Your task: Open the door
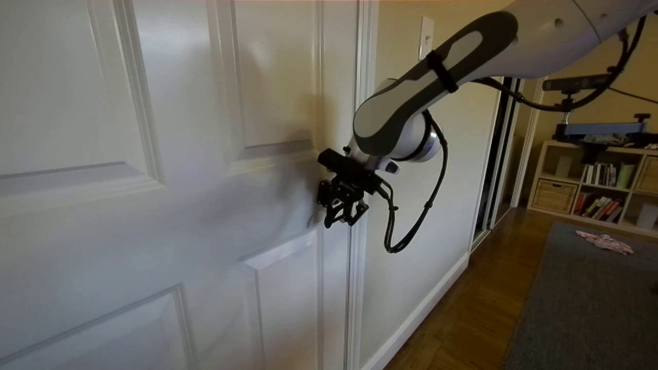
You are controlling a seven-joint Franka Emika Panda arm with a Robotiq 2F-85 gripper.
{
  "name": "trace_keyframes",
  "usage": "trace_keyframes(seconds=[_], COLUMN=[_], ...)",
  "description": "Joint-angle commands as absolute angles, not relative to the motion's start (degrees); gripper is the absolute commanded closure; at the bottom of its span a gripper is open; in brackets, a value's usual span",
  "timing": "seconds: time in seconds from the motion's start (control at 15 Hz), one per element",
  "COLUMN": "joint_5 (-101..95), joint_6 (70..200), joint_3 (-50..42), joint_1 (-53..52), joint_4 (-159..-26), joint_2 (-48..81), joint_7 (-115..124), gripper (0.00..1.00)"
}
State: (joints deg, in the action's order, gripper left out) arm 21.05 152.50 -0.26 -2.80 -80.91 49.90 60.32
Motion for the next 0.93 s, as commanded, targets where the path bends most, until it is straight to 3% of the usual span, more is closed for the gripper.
trace_keyframes(seconds=[0.0,0.87], joint_5=[20.9,24.2], joint_6=[151.1,153.6], joint_3=[-0.4,5.7], joint_1=[-2.0,-0.2], joint_4=[-87.3,-108.5], joint_2=[50.2,32.6], joint_7=[59.0,49.5], gripper=[0.91,0.93])
